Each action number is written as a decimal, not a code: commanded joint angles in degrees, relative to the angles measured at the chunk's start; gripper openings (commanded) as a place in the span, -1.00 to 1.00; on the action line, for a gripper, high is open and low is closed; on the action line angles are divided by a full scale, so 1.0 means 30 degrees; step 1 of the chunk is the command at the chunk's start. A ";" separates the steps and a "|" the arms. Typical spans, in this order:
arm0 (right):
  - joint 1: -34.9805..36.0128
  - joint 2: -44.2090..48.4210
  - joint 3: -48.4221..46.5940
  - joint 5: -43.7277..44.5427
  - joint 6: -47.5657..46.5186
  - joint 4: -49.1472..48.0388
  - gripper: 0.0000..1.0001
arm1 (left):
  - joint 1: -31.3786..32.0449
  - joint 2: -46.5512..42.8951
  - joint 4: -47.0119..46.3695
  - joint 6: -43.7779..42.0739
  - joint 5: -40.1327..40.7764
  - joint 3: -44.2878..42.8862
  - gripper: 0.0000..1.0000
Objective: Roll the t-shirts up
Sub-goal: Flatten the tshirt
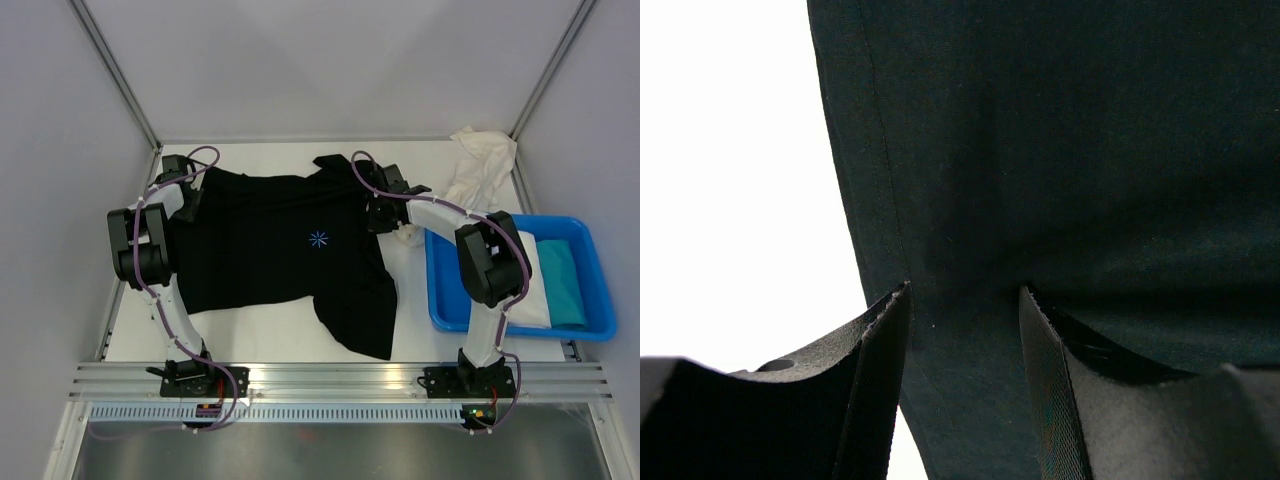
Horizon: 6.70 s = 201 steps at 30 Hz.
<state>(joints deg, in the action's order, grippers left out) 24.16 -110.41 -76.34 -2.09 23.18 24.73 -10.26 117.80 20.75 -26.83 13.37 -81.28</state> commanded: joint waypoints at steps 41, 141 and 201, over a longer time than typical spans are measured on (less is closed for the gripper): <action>-0.2048 -0.0019 -0.5456 0.0991 -0.1721 0.1425 -0.33 | 0.0637 -0.0007 -0.0121 -0.1076 -0.1789 -0.0214 0.14; 0.4485 0.2375 0.6278 0.2541 0.1266 -0.0422 -0.99 | 0.0754 0.8487 0.3453 0.4285 -0.1731 -1.3776 0.41; 0.5919 1.6938 1.1000 0.0256 0.4077 0.7137 0.11 | 0.1110 -2.3067 0.7760 -1.2614 -0.0993 1.6310 0.37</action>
<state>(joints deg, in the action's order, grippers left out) 41.30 -61.49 -44.29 0.78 31.55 45.56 -3.44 48.69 42.87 -54.15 9.54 -33.30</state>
